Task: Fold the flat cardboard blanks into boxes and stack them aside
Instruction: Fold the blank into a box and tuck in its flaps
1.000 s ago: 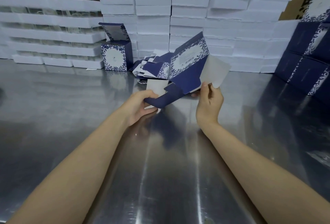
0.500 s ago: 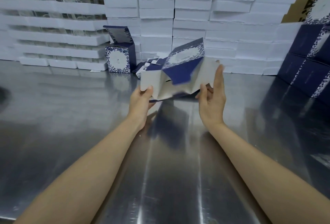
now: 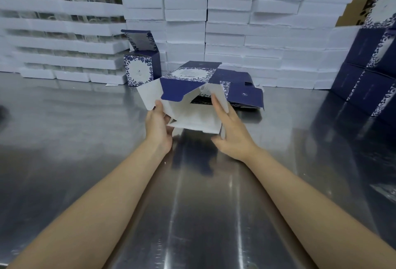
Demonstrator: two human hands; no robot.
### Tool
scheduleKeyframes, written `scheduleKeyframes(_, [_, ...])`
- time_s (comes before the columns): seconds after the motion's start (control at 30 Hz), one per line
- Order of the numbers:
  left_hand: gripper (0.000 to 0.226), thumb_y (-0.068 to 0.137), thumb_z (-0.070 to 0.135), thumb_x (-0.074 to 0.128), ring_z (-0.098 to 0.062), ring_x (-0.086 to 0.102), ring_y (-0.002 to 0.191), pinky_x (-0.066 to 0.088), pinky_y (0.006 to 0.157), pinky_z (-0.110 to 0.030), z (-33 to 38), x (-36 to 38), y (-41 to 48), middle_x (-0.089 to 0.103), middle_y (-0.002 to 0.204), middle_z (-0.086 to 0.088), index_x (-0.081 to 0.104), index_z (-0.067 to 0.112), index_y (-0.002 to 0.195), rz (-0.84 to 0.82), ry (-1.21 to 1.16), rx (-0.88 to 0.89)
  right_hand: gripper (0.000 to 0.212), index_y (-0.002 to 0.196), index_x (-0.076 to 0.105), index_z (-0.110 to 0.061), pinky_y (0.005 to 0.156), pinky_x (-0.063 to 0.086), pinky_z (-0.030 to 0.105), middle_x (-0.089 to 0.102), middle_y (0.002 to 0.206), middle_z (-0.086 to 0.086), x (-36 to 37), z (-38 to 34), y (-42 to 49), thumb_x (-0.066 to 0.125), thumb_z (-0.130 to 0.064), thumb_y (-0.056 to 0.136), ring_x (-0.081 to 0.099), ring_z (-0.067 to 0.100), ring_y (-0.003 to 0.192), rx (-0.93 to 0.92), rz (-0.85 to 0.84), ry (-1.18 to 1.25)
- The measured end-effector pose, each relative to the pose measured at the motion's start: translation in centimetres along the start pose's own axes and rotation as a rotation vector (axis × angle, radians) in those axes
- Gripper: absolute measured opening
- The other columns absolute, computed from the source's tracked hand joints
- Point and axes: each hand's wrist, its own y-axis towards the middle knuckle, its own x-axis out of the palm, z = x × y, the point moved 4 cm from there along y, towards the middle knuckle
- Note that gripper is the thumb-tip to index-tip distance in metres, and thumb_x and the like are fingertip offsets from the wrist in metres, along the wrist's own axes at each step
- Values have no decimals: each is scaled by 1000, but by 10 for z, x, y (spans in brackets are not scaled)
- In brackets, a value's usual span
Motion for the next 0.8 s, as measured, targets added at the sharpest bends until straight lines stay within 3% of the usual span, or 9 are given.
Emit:
scheduleKeyframes(0.1, [34,104,30,41,-18,65,102,54,87,-31,1,3,-1,67,119,-7,55,10,129,-30,31,43,72,150,31,-24,95,20,-6,43,146,2,-7,-1,0,63,-13,87,41,-3,124,52,273,87])
scheduleKeyframes(0.17, [27,104,31,41,-17,64,97,53,92,-34,-1,7,-4,67,112,-5,57,13,115,-48,93,89,71,149,25,-33,83,27,-8,51,127,0,-12,0,1,62,-15,91,52,7,98,113,382,107])
scheduleKeyframes(0.3, [26,102,43,39,-16,48,91,43,94,-38,-5,15,-10,53,97,0,52,22,93,-79,232,132,85,150,6,-28,71,33,-2,43,109,2,-22,8,1,61,-3,89,44,-2,64,149,454,80])
scheduleKeyframes(0.4, [12,102,35,43,-16,57,99,45,101,-45,-7,21,-14,61,105,-2,50,26,99,-178,328,231,83,151,18,-23,71,35,-1,36,152,0,-25,7,2,63,2,86,44,5,59,125,469,78])
scheduleKeyframes(0.5, [15,101,16,47,-19,55,107,43,104,-52,-7,19,-14,56,116,-9,41,14,115,-224,466,329,72,147,38,-16,66,38,1,9,157,-6,-28,-1,1,61,8,83,46,5,55,47,501,52])
scheduleKeyframes(0.57, [27,101,12,46,-14,61,104,49,96,-38,-4,15,-11,61,114,-14,44,1,126,-211,575,384,64,136,53,-17,61,42,13,5,159,-1,-30,-12,2,61,11,79,54,-3,64,2,498,-82])
scheduleKeyframes(0.67, [20,101,13,46,-8,58,73,40,66,-33,0,11,-12,58,82,-15,55,-4,103,-139,843,587,62,116,68,-23,49,34,24,23,156,10,-25,-36,9,64,15,66,58,26,112,-59,416,-394])
scheduleKeyframes(0.73, [33,100,7,43,-24,62,89,46,74,-32,1,16,-16,62,102,-13,44,6,133,-186,900,681,56,107,72,-18,48,27,19,39,148,20,-24,-52,16,66,13,60,50,32,124,-124,390,-548])
scheduleKeyframes(0.8, [73,97,-2,39,-29,60,101,50,85,-32,2,21,-21,56,133,-13,4,35,150,-280,901,726,52,105,71,-13,48,23,18,41,146,23,-28,-63,25,62,10,59,47,32,129,-166,388,-587])
